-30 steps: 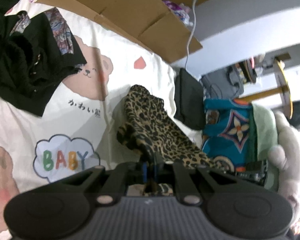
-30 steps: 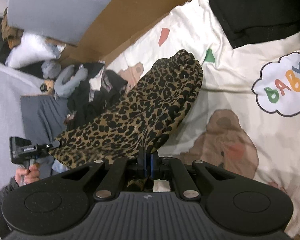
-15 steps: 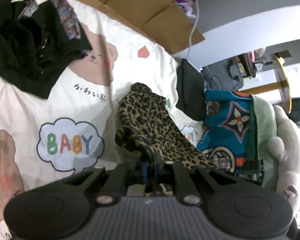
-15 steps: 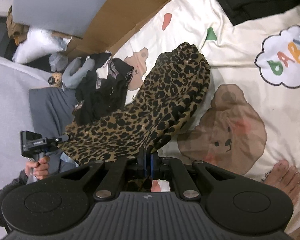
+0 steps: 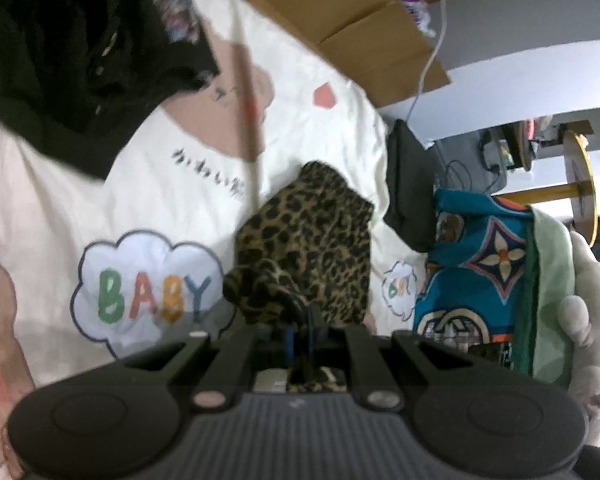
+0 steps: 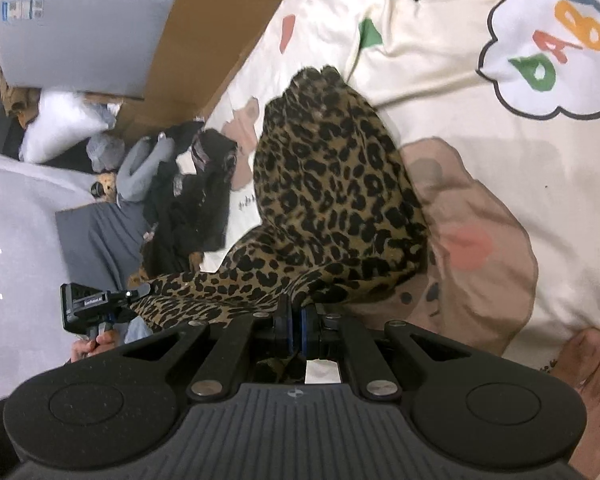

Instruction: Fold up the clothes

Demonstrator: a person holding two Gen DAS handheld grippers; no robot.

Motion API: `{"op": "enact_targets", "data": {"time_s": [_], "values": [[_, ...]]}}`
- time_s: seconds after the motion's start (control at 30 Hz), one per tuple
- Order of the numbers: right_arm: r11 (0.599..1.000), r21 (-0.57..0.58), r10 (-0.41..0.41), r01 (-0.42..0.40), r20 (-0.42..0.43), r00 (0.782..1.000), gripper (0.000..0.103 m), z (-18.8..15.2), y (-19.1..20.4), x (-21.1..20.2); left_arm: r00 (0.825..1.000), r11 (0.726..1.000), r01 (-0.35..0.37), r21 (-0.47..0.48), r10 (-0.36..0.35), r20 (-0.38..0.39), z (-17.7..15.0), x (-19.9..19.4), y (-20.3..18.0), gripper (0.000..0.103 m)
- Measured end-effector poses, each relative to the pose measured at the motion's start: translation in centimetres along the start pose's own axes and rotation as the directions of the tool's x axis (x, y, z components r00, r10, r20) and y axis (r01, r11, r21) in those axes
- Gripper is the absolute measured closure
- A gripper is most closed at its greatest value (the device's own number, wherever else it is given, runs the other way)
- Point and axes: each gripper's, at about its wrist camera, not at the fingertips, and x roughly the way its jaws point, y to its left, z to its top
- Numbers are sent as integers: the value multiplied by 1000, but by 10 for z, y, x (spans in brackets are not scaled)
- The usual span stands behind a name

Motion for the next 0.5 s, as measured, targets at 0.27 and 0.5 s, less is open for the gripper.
{"op": "enact_targets", "data": {"time_s": [0.27,0.5], "values": [[998,-50,39,-40,-16,999,101,3,15,-11,983,985,160,-64,-153,105,-20,-17,15,96],[995,-89,27,-38,-116,993,101,-6,23,-6,990,992,127,-14,-126,66,-33,-39,4,96]]}}
